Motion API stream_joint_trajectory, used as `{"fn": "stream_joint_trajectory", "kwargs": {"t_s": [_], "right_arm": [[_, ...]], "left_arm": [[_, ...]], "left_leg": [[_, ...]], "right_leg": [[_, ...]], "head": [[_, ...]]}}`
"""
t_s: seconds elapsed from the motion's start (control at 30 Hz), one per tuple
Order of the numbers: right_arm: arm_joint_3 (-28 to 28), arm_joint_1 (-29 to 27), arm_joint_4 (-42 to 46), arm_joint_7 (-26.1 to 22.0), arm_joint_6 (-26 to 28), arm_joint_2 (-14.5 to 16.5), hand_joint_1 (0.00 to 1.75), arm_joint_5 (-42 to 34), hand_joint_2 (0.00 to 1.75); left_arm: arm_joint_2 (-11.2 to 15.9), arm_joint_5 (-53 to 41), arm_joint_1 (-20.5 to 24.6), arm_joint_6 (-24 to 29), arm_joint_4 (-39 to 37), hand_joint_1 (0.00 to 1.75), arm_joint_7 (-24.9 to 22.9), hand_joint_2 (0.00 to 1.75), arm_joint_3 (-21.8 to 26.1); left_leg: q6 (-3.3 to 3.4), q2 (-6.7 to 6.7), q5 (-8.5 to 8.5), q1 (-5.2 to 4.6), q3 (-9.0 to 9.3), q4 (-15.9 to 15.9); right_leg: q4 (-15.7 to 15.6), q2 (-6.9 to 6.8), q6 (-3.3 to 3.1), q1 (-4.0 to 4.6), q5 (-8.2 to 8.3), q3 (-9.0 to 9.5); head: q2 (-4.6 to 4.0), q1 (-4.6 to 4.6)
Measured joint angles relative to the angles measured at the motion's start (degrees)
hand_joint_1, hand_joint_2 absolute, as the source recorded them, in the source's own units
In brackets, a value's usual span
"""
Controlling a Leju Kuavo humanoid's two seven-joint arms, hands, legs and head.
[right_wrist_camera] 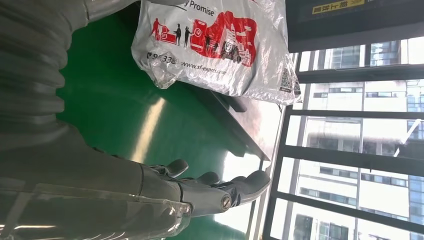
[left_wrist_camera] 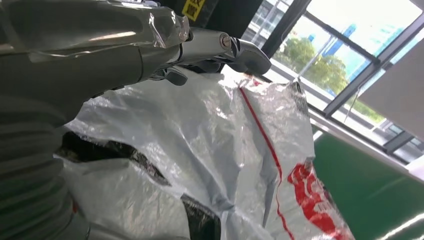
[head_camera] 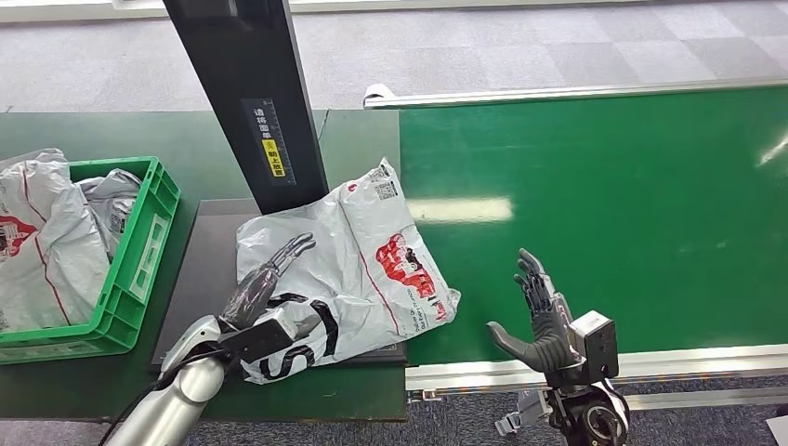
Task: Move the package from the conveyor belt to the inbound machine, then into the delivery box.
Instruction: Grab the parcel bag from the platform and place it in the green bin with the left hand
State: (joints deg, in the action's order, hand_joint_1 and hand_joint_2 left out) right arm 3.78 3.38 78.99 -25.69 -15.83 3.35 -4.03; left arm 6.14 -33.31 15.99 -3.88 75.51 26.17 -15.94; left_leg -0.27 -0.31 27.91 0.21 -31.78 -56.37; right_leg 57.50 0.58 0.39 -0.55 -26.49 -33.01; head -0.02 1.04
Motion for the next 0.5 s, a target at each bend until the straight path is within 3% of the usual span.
{"fn": "stream_joint_trajectory", "kwargs": {"t_s": [0.13,0.5], "right_arm": [[-0.34,0.37,-0.43,-0.21,0.33,-0.18,0.00,-0.06,1.75],[-0.80,0.68,-0.90,-0.63,0.38,-0.22,0.00,-0.08,1.75]], "left_arm": [[0.72,-3.35,0.15,-1.41,-1.13,0.00,-1.06,1.75,-1.39],[0.98,-14.56,2.86,3.28,-6.40,0.00,-5.74,1.75,-5.77]], "left_leg": [[0.00,0.00,0.00,0.00,0.00,0.00],[0.00,-0.01,0.00,0.00,0.01,0.00]], "right_leg": [[0.00,0.00,0.00,0.00,0.00,-0.01],[0.00,0.00,0.00,0.00,0.00,0.01]], "head": [[0.00,0.01],[0.00,0.00]]}}
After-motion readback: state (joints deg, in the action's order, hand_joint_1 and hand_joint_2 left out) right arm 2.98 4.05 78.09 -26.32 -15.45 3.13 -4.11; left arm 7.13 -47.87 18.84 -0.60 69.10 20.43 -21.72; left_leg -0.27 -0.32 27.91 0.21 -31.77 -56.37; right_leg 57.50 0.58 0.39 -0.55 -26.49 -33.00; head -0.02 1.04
